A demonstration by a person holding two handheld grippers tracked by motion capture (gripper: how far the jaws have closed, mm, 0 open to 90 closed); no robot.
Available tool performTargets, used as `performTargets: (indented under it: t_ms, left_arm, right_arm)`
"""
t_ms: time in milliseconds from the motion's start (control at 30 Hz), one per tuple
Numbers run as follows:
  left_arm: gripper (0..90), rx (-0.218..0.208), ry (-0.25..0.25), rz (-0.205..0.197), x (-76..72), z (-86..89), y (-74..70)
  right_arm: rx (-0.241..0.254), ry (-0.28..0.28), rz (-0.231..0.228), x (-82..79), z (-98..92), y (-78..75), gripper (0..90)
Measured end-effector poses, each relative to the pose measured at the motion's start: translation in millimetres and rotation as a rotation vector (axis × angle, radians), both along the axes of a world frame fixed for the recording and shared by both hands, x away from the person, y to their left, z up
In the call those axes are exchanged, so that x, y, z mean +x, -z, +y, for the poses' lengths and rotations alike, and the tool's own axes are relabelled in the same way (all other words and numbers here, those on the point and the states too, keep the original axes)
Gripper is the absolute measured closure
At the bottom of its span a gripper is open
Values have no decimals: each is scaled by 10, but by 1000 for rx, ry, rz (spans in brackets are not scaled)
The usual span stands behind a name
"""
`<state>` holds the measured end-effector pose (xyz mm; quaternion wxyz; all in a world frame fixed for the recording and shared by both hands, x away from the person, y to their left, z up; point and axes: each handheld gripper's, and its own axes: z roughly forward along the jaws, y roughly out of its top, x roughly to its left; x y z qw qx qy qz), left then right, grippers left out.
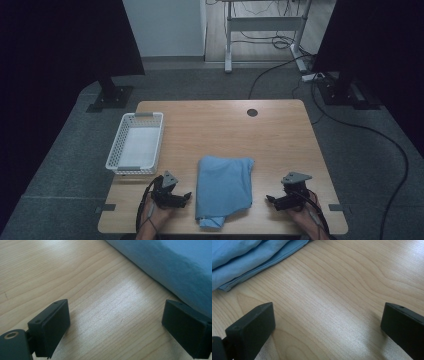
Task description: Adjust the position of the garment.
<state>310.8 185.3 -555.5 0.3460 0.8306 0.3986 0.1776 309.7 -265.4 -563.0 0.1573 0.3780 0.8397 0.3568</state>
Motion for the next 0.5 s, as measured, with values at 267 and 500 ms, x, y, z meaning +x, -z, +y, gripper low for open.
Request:
performTargets:
  t_ms: [267,500]
  left_arm:
    - [101,-5,-3,-7,-6,1,-2]
    - [83,-1,27,-3,-8,-10,0]
  right_arm:
    - [11,3,16,-10,-6,-23,21]
    - [32,-36,17,-43,66,-130,28]
